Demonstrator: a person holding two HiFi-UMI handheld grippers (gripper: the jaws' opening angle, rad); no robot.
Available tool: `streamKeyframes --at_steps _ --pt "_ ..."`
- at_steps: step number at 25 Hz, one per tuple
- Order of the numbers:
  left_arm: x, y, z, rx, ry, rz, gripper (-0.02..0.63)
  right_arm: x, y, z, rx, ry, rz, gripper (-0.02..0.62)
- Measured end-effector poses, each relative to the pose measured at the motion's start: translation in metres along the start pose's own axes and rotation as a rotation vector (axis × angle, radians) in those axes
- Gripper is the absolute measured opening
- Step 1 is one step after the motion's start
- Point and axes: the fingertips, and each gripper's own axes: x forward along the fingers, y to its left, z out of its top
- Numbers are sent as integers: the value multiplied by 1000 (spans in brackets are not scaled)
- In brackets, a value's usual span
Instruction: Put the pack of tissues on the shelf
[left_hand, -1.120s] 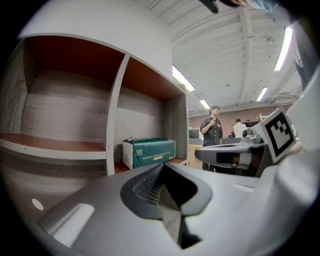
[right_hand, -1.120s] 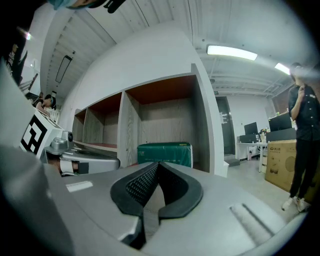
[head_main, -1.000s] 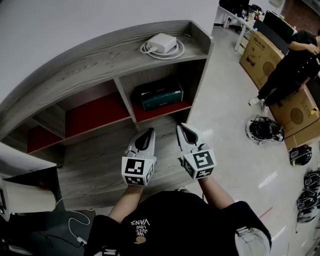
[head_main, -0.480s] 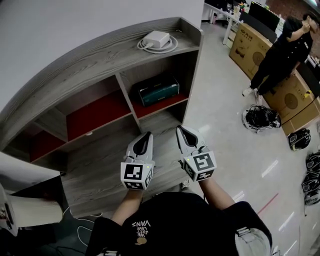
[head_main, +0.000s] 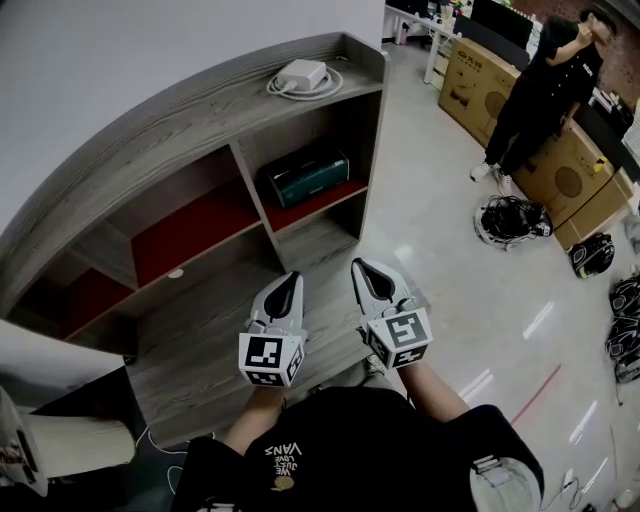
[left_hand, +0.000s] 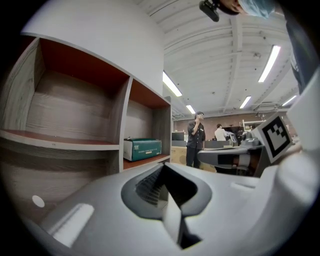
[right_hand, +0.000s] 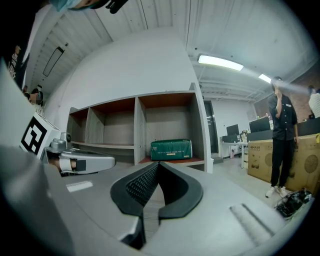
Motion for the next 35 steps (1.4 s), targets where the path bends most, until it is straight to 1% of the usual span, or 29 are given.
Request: streamKeyframes --at_steps 12,21,27,35 --pt "-28 -1 -8 -7 -10 -56 52 -20 24 -11 6 8 -33 4" --pt "-46 7 -20 -11 3 -64 52 -25 41 -21 -8 25 -36 3" --pt "-50 5 -23 -10 4 -71 52 -27 45 -24 -24 31 -41 3" --pt "-51 1 -24 -13 1 -82 52 -31 45 -24 -19 30 -51 3"
